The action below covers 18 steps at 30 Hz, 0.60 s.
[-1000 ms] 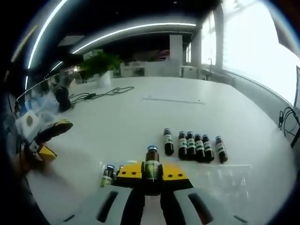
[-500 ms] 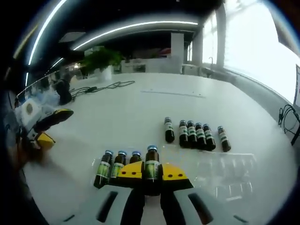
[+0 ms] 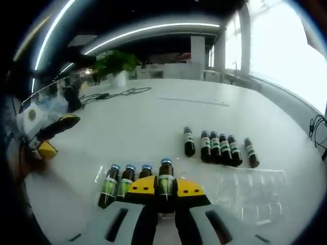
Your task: Grip medicine bottles put into box
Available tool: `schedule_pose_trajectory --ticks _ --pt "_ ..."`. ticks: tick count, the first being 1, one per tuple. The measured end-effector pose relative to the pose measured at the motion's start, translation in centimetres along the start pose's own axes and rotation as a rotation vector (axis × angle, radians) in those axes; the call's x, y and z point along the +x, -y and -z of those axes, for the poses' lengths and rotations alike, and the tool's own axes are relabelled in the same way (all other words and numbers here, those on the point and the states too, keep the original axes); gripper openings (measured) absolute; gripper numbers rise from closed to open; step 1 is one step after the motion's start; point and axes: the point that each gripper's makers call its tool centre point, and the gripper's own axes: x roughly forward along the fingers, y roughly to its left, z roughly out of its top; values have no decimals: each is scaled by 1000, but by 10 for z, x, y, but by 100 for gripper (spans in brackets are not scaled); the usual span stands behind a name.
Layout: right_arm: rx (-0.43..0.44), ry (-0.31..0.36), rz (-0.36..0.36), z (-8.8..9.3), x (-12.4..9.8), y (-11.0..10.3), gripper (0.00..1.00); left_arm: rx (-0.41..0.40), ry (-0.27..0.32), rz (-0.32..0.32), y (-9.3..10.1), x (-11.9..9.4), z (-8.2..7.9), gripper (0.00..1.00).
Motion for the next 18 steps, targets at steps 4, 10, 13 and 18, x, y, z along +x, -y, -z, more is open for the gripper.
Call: schedule_pose_trajectory --ticks 4,10,13,18 --pt "-7 4 -11 0 0 -1 8 -1 0 -1 0 0 0 49" --pt "-45 26 -15 0 -2 -2 9 -2 1 -5 -1 0 0 49" --pt "-60 24 -6 -2 -3 -1 12 0 0 -2 0 0 0 49" --pt "-57 61 -3 -12 -9 -2 11 -1 1 -4 0 0 0 49"
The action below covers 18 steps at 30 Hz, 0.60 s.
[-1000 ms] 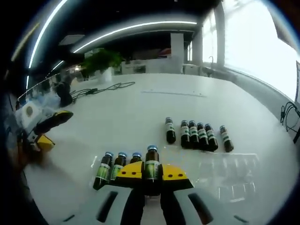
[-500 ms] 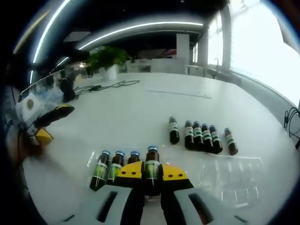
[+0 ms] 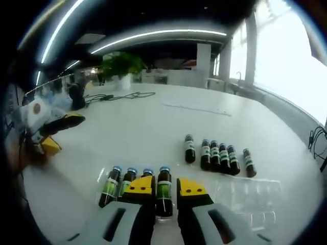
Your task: Grip medicine bottles put into box
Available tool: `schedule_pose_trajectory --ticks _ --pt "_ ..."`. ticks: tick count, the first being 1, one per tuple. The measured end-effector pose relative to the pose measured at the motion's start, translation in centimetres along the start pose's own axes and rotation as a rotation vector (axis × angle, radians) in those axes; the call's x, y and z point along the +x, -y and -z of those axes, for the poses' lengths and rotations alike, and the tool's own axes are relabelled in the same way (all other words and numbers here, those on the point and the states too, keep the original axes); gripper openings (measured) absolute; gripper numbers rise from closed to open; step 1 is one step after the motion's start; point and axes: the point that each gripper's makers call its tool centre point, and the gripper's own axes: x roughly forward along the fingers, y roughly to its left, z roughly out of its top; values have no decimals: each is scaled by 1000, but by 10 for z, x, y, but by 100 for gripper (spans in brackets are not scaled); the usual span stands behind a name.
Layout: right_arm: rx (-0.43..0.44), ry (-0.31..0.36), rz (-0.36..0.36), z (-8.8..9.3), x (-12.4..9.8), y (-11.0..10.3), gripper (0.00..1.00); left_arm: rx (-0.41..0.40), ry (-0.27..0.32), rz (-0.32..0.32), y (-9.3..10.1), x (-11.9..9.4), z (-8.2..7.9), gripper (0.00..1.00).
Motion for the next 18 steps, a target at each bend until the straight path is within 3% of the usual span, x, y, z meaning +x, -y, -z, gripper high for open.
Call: schedule_pose_trajectory --ticks 6,18 --pt "-9 -17 9 0 0 1 0 2 -2 -1 3 2 -1 49" --pt "0 -22 14 3 -1 1 0 8 -4 -1 7 4 -2 49"
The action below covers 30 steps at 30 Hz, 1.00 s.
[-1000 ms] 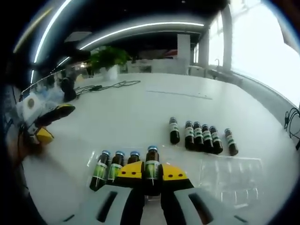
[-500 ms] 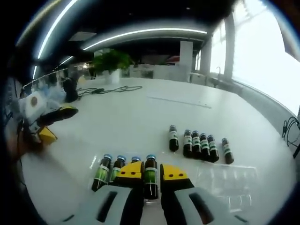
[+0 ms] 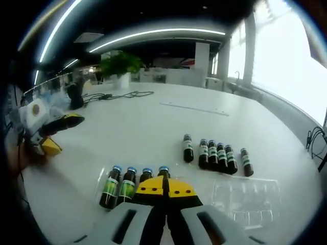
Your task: Grip medicine bottles put into box
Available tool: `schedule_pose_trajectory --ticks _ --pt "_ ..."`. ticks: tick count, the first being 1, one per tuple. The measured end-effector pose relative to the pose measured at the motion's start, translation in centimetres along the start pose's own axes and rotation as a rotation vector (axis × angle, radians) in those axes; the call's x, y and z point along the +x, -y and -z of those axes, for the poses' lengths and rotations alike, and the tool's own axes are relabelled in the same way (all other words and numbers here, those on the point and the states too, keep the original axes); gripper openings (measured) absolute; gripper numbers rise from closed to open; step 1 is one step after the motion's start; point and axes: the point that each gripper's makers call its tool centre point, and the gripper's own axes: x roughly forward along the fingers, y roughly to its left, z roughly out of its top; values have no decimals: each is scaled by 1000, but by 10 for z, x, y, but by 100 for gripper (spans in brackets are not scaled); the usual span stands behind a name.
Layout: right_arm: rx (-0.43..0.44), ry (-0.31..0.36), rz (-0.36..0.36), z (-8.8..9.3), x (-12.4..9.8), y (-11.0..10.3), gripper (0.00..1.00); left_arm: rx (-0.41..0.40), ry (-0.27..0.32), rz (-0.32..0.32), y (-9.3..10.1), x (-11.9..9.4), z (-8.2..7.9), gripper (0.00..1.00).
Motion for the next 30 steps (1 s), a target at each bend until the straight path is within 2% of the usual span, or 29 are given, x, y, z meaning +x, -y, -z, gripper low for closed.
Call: schedule_pose_trajectory --ticks 3,4,5,9,17,22,25,27,29,30 --pt "-8 -8 14 5 3 -4 0 2 -1 2 1 0 0 49" --pt "-56 15 25 3 1 -5 0 3 -2 1 2 1 -1 49" --pt "-69 23 22 2 0 -7 0 2 -1 2 2 1 -1 49" --pt "-43 44 29 2 6 -7 0 4 -1 2 3 1 -1 49" --pt "-59 86 17 5 7 -4 0 9 -4 -1 7 2 -3 49" --pt "-63 86 21 4 6 -3 0 13 -5 -3 4 1 -2 49" --pt "-69 58 24 2 7 0 0 16 -7 -3 5 1 -2 49" --pt "-15 44 43 1 7 5 0 16 -7 -3 4 1 -1 49" --pt "32 110 82 -12 4 13 0 16 -7 -4 4 0 -1 49" --pt "55 118 83 -15 3 14 0 17 -8 -4 4 0 -1 49"
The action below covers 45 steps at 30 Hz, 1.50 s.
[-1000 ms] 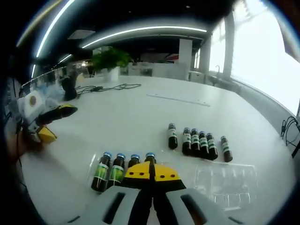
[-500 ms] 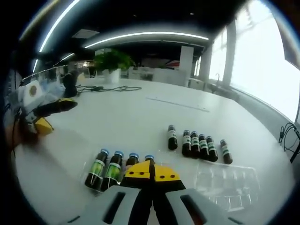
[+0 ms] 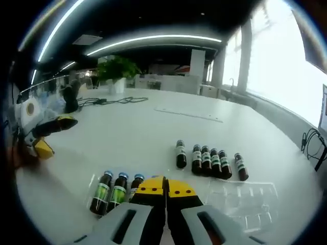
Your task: Grip medicine bottles put into box
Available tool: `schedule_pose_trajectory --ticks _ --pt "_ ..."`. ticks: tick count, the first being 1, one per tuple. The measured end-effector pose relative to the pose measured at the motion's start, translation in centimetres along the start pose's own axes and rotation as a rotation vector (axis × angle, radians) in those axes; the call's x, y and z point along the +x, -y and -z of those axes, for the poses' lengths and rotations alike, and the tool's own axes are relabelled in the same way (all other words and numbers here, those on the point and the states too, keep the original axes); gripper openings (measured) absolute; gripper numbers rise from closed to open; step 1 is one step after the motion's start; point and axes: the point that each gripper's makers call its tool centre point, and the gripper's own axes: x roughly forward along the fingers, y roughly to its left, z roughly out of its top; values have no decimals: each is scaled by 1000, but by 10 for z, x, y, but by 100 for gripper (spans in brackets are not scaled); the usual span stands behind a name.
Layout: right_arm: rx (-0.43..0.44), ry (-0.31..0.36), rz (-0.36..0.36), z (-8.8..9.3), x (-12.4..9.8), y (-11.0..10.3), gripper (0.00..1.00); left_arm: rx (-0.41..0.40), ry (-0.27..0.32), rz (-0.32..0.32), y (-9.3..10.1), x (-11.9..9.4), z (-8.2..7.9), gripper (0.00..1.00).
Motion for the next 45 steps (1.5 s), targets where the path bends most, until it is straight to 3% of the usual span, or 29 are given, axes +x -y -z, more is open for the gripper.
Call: schedule_pose_trajectory --ticks 7,18,37,45 --pt "-16 -19 -29 -9 5 -3 0 4 -2 4 -2 -1 2 49" --pt "-15 -76 -39 -6 26 1 5 11 -3 -8 -12 -5 5 49" --pt "-60 -91 -24 -27 44 15 11 8 -2 1 -14 -4 7 49" --pt "-138 -153 -38 -20 68 22 12 8 -3 3 -13 -4 7 49"
